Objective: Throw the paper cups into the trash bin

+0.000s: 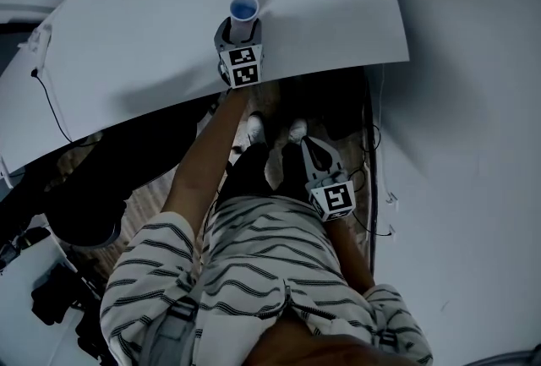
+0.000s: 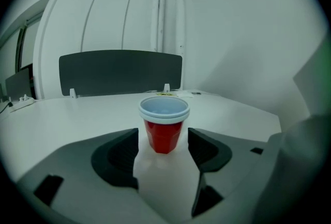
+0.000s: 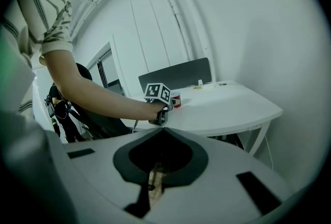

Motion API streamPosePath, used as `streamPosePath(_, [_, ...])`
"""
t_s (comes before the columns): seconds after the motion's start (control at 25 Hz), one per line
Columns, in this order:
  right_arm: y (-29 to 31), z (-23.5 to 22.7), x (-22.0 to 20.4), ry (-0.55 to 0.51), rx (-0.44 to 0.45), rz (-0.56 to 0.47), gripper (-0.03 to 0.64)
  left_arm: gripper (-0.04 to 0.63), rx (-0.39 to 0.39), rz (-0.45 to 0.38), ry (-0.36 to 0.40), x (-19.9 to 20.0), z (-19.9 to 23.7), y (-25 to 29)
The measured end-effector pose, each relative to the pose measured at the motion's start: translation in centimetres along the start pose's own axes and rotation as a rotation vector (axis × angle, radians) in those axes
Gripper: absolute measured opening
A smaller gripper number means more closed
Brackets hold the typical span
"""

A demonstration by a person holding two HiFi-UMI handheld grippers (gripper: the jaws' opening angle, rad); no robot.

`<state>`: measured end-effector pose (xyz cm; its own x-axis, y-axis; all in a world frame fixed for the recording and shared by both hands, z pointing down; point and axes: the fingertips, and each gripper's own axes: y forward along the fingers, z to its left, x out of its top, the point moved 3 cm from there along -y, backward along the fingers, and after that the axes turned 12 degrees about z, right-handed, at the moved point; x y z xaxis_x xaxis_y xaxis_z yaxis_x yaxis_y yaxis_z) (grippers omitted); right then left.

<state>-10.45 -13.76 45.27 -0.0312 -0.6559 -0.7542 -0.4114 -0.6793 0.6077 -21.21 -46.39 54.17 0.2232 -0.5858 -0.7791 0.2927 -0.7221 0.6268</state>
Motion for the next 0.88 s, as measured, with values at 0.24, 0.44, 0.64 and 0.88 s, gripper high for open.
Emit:
streamPosePath(0.24, [0.2,0.1,-0.4,0.003,-0.004,0.009,0.009,0.296,0.015,-0.01,0.024,-0.3,-0.1,1.3])
streamPosePath(0.44, [0.0,-0.2,-0.8,0.004,-0.012,0.011,0.009,0.296,0.029,-0.011,-0.016,0.2,0.1,1.9])
streamPosePath(0.64, [-0.1,0.0,-0.9,0.015,-0.015,0.016,0.009,0.275,0.048,0.003,-0.039,0.5,0.9,1.9])
streamPosePath(0.88, [-0.2,-0.2,-1.1,0.019,-0.029,0.012,0.009,0.253,0.04,-0.005,-0.043,0.5,0.9,1.8])
